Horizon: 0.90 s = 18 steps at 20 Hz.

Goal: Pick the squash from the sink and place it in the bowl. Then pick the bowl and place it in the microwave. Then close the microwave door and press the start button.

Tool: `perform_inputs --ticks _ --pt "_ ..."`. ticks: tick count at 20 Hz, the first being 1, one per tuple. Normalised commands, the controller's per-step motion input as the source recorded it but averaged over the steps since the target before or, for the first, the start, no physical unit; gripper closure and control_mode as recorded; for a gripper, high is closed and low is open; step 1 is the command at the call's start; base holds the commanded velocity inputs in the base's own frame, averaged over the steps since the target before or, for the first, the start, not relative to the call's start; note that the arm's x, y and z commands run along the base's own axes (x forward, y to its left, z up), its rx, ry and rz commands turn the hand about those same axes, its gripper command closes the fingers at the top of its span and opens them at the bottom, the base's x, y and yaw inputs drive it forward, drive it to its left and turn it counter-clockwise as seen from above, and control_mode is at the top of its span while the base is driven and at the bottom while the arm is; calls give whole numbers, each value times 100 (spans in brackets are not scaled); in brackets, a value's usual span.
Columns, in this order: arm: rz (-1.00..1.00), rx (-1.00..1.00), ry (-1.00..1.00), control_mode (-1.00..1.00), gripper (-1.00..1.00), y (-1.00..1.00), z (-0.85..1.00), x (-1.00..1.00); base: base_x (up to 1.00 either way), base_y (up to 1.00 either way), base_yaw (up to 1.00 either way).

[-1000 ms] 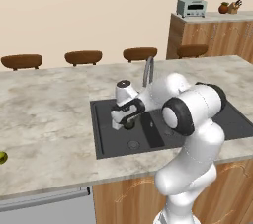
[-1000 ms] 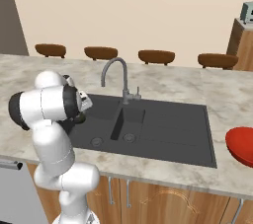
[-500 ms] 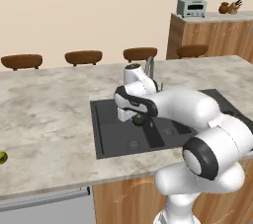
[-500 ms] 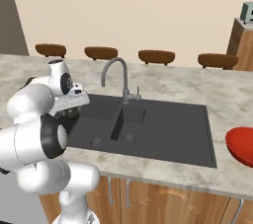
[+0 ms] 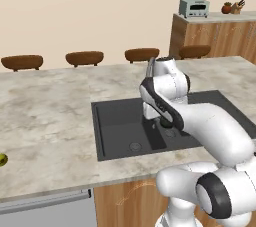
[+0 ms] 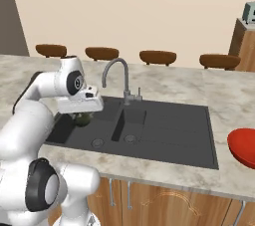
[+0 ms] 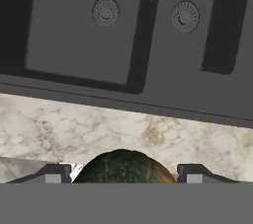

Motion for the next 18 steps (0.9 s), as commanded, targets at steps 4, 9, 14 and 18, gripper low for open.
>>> perform_inputs --ticks 4,9,14,18 --pt "-6 0 -18 -100 100 -100 0 -23 0 0 0" --pt "-13 -5 -10 -100 100 -100 22 -2 0 0 0" --pt "-23 -5 2 -100 100 -100 26 9 0 0 0" --pt "-22 0 5 -100 100 -100 6 26 0 0 0"
